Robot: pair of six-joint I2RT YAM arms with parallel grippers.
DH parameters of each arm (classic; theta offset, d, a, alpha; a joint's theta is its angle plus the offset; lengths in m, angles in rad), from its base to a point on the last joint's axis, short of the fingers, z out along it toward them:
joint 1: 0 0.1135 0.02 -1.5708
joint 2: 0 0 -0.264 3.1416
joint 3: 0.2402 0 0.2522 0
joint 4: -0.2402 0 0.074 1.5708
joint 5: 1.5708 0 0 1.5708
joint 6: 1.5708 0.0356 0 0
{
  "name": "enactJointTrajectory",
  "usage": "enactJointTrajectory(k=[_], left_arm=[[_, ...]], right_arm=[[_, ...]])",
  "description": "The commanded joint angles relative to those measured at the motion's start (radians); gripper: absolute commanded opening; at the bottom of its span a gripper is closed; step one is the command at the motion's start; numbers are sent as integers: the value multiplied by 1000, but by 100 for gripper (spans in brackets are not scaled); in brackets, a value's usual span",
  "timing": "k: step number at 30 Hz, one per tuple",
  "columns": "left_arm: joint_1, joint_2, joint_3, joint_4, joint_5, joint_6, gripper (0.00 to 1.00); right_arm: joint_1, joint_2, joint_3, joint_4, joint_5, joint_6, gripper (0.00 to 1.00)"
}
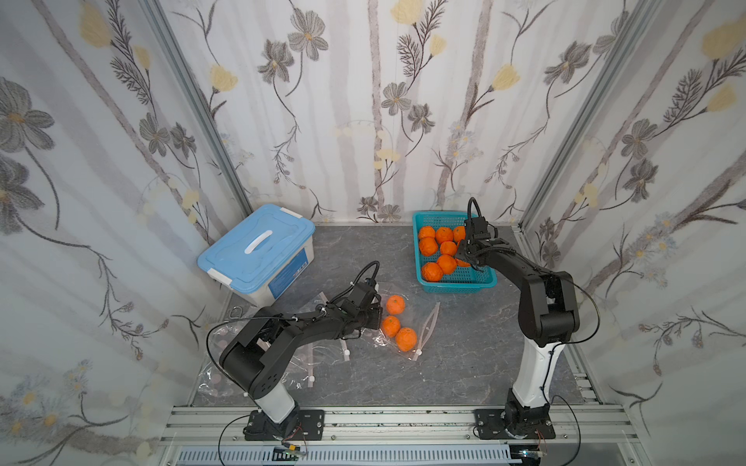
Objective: Open the zip-top bag and take out the orange
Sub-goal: Place the orange in the basket.
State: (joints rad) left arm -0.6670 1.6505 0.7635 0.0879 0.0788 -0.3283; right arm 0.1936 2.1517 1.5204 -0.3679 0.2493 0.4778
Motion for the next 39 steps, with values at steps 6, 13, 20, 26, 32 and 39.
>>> enactJointTrajectory(k=[6,13,20,26,32,39], left_arm=[[-2,7,7,-4,-13,17,0],[-2,6,7,-5,-13,17,0],[-2,5,7,-7,-16,20,0],[-2,-6,5,-14,-31,26,0],[-2,0,11,-20,-39,31,0],[-2,0,11,-17,-34,28,0]], right_arm=[[-2,-14,23,-7,-24,13,60],[-6,-45,23,-19,-30,10,64],[32,-156,-66,64,-254,-77,54],[156,-461,-360,191,-354,-150,45],[274,-776,-717,263,-405,-142,36],[359,-978,-1041,386,-425,-29,26]])
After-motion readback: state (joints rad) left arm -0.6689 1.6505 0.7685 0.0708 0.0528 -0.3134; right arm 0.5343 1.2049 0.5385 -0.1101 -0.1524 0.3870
